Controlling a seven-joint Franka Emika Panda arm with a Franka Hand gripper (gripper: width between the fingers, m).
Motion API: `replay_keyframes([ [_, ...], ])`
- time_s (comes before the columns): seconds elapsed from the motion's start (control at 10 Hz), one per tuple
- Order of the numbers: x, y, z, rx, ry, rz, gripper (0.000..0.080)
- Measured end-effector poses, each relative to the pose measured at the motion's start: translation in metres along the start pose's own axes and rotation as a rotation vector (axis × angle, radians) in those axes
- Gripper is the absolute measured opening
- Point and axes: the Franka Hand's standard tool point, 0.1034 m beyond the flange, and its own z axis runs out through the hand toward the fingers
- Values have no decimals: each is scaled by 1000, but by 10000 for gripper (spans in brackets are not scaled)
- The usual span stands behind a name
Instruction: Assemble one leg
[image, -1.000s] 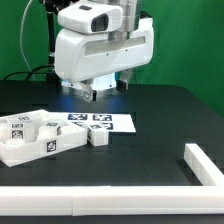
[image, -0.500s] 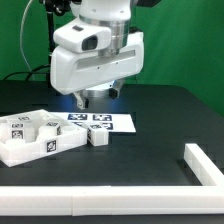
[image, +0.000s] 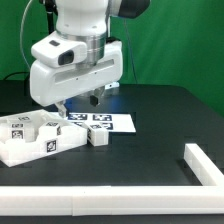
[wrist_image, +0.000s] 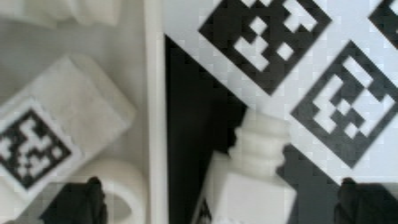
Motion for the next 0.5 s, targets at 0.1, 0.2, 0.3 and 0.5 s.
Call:
replay_keyframes([
  [0.1, -3, 0, 8, 4, -2, 6, 650],
  [0.2, -3, 0, 12, 5, -4, 7, 650],
  [0.3, -2, -1, 12, 4, -2, 7, 649],
  [0.5, 3, -6, 12, 2, -4, 1, 649],
])
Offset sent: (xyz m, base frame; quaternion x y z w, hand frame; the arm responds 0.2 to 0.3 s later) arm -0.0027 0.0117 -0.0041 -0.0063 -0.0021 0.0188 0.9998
